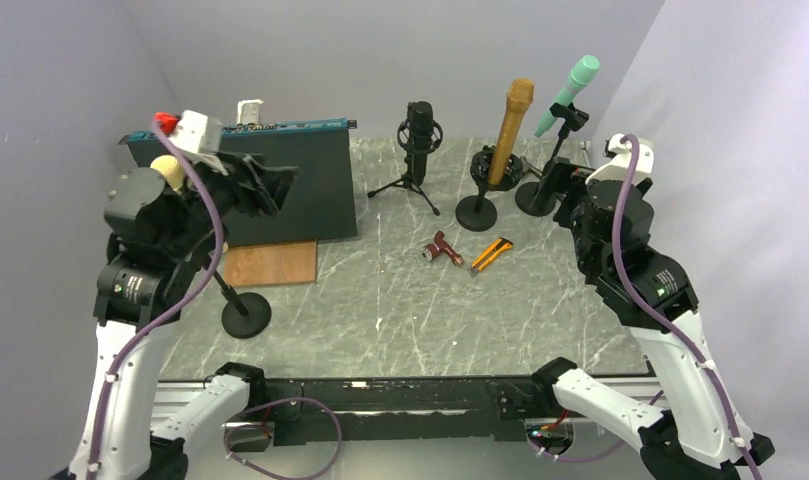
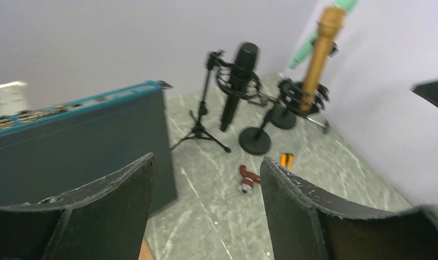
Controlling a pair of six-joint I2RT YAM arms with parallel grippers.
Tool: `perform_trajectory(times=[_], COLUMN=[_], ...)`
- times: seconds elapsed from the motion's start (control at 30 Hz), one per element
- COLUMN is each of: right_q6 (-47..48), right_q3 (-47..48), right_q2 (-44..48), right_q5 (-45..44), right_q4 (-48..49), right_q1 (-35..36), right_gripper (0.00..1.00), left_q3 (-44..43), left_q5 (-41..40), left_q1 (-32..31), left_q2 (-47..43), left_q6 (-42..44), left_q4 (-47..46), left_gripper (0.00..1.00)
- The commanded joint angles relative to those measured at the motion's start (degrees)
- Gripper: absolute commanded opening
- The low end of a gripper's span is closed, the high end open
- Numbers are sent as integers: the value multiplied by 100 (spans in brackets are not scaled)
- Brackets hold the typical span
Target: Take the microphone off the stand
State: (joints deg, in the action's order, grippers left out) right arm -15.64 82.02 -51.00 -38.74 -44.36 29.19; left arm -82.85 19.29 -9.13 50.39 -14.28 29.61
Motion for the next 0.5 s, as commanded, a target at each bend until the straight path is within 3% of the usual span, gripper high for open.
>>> perform_trajectory(times=[0.0, 0.37, 0.47], right_q6=[-295, -1830, -1576], right_q3=[-159, -528, -868], right_q2=[4, 9, 273], right_q5=[68, -242, 618], right_q4=[186, -111, 469], right_q1=[-1, -11, -10], right_gripper=[100, 100, 100], left_q3=[154, 1172, 1170], left_q5=[-372, -1, 9], left_q1=[-969, -1123, -1114], left_q2=[50, -221, -260], left_q6=[426, 330, 348], left_q4=[-456, -1272, -1099], left_gripper=[74, 73, 71])
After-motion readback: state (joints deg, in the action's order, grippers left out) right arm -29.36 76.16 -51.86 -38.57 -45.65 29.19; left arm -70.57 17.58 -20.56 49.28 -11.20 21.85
